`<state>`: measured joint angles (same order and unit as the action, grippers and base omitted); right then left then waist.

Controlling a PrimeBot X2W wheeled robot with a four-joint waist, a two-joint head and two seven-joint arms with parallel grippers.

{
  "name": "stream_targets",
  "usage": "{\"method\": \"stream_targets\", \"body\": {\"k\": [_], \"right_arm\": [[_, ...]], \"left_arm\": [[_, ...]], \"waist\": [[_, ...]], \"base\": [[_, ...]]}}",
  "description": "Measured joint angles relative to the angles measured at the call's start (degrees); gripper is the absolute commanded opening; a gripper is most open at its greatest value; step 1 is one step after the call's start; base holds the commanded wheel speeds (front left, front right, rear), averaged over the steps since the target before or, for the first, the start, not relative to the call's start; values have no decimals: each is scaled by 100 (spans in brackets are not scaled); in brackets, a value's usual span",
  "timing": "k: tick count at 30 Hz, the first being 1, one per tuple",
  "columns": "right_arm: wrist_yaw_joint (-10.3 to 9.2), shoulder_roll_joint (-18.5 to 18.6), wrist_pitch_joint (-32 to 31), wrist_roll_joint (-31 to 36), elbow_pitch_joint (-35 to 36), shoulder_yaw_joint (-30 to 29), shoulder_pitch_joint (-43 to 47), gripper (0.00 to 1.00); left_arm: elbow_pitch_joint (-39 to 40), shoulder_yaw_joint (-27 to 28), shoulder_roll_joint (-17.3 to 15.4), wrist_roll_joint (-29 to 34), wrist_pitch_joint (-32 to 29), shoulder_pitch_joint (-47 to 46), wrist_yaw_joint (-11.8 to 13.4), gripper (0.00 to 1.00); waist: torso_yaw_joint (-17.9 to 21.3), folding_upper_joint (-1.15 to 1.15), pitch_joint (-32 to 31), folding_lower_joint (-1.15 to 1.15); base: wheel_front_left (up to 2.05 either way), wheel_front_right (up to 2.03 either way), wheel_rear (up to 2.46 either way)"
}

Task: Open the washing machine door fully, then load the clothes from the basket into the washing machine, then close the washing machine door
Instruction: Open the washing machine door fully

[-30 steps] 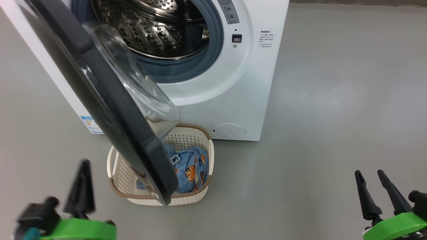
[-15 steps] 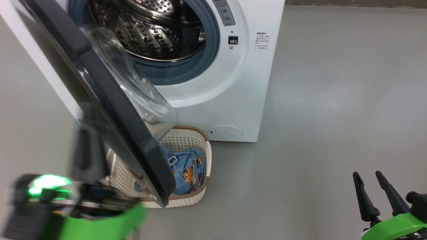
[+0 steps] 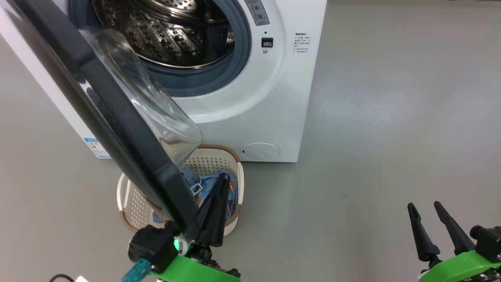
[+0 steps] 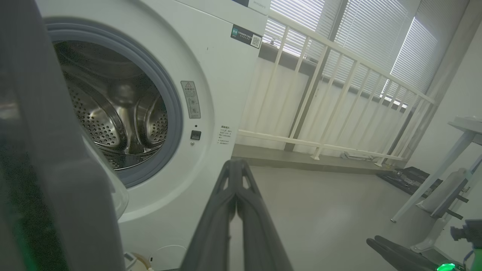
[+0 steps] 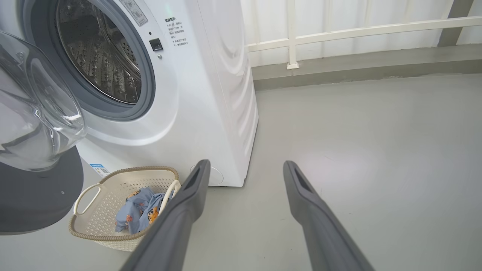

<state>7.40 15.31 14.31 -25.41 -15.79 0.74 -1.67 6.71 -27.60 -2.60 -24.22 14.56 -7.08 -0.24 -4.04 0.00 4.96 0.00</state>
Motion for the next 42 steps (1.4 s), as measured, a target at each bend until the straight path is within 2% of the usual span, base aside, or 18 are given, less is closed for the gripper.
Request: {"method": "stream_targets", "body": {"k": [7,13,29,42], "right_arm": [[0,10,0,-2,24,12,-2,100],[0,38,0,-2,41,7,-8,100],[0,58,0,-2,73,-20,-7,100],[0,65,0,-2,113,-57,55,100]], "left_arm": [[-945,66,0,-396,7,-243,7,0],[-1284,290,10,-595,7,-379,7,0],[-1382,550,127,-428,5,-270,-3,0],[-1260,769,126,-167,7,48,7,0]], "waist": [[-31,0,72,0],[-89,0,92,0],[-271,0,14,0],[-714,0,-85,0]], "base": [[0,0,0],[0,0,0],[0,0,0],[0,0,0]]}}
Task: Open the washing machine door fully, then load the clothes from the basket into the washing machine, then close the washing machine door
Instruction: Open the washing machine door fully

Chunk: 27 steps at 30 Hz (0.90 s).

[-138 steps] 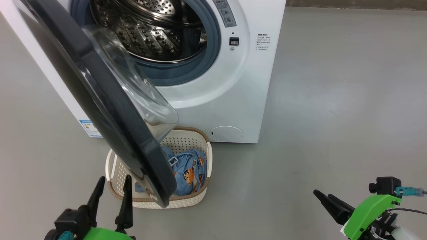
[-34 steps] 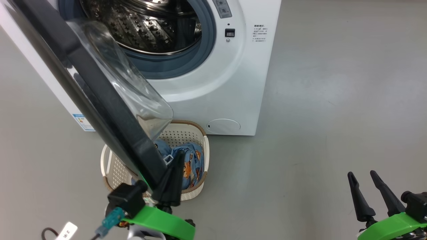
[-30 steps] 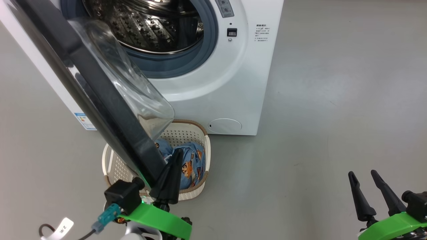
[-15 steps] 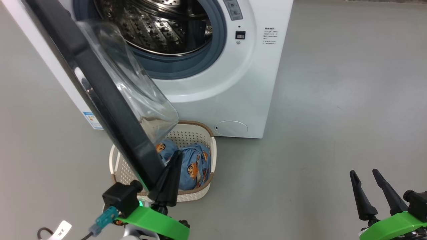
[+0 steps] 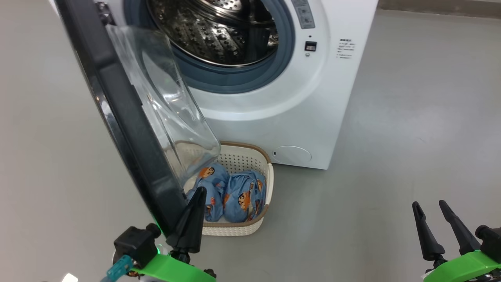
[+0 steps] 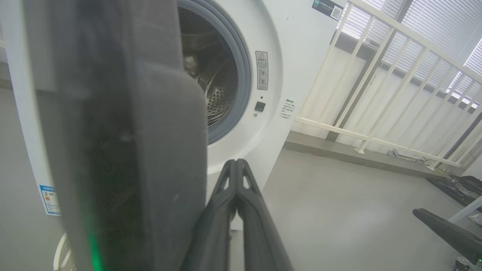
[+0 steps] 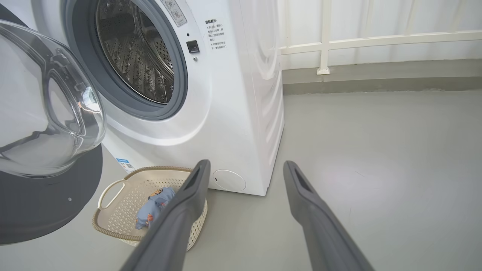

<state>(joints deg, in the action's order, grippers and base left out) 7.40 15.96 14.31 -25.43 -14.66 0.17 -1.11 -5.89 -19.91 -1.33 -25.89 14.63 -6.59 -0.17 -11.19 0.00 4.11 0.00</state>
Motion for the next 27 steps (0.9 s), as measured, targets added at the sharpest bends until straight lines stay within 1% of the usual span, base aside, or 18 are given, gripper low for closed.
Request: {"method": "stream_targets", "body": {"k": [3,8,9,15,20,27], "right_arm": [[0,-1,0,1,2,1,2,100],[0,-8,0,1,9,-12,5,100],[0,-12,0,1,10,-19,6,100],[0,-46,0,1,10,-27,20,100],[0,-74,0,1,14,-29,122,100],[0,-99,0,1,43,-8,122,100]], "left_arm": [[36,68,-1,78,0,81,1,0],[49,212,-38,209,0,153,98,0],[53,256,-74,227,0,178,102,0],[76,544,-336,285,-12,294,355,0],[191,777,-513,287,-162,419,563,0],[204,1192,-775,240,-211,487,734,0]], "waist": [[-112,0,-4,0],[-289,0,-4,0],[-324,0,-2,0],[-482,0,-9,0],[-565,0,-9,0],[-632,0,56,0]], "base": [[0,0,0],[0,0,0],[0,0,0],[0,0,0],[0,0,0],[0,0,0]]}}
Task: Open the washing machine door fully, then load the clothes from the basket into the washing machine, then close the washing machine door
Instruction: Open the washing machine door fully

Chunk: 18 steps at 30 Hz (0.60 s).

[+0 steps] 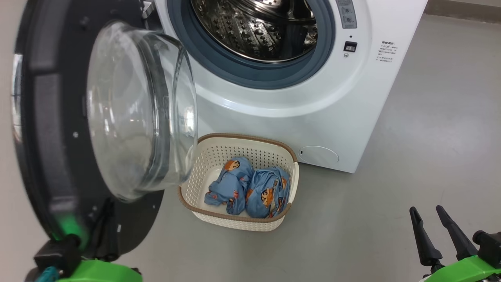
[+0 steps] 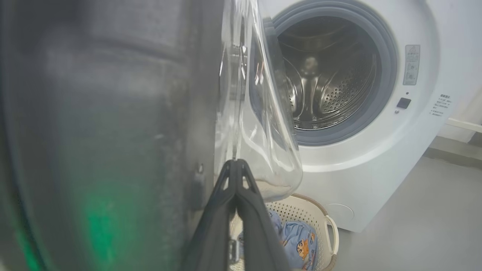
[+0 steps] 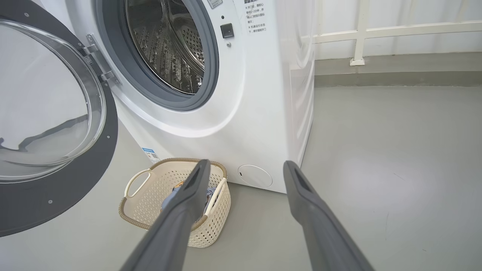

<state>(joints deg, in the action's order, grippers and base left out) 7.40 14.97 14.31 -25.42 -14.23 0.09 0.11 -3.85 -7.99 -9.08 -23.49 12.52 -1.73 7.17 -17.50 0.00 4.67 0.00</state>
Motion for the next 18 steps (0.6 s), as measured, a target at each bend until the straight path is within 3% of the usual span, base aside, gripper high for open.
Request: {"method": "stream_targets", "body": {"k": [18], "right_arm": [[0,69,0,-1,18,77,-7,100]], "left_arm": [[-1034,846,-636,-109,107,-604,223,0]], "waist": [[-28,0,233,0]], "base": [[0,0,0]]}}
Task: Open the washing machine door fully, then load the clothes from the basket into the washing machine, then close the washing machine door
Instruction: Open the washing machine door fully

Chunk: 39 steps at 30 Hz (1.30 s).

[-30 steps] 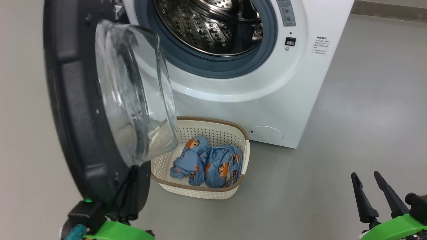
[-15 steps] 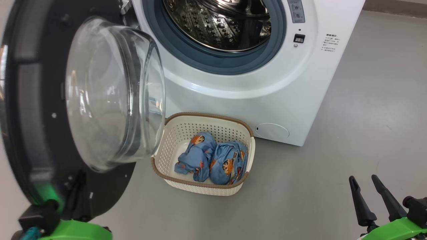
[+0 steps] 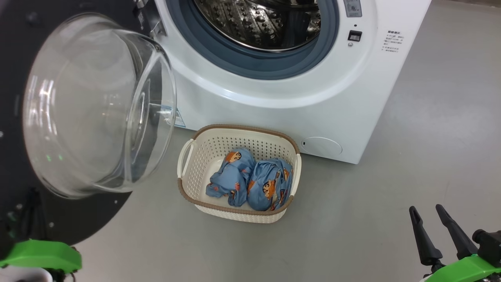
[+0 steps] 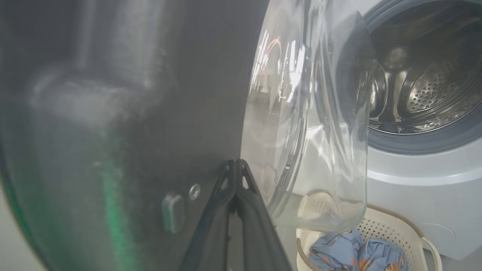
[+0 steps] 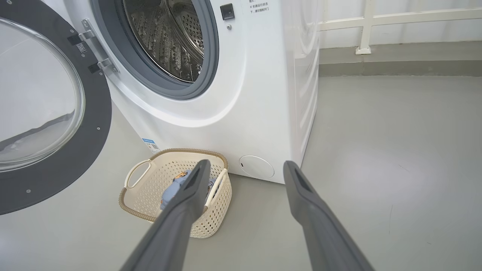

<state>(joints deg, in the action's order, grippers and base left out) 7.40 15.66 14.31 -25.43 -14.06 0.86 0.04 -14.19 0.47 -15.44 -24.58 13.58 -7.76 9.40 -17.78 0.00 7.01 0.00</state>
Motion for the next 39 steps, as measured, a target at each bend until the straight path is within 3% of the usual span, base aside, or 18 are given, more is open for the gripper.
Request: {"method": "stream_targets", "body": {"k": [10,20,28,39], "right_arm": [[0,34,0,0,46,7,-35,100],[0,111,0,0,82,34,-243,100],[0,205,0,0,133,33,-490,100],[0,288,0,1,243,-10,-738,100]], "left_arm": [[-615,436,-332,-1,62,-403,-12,0],[-1495,835,-708,-18,65,-1043,-229,0],[-2204,1278,-878,32,103,-1676,-608,0],[-3097,2001,-1222,385,104,-2628,-818,0]], "waist": [[-56,0,198,0],[-42,0,469,0],[13,0,799,0],[147,0,1337,0]], "base": [[0,0,0],[0,0,0],[0,0,0],[0,0,0]]}}
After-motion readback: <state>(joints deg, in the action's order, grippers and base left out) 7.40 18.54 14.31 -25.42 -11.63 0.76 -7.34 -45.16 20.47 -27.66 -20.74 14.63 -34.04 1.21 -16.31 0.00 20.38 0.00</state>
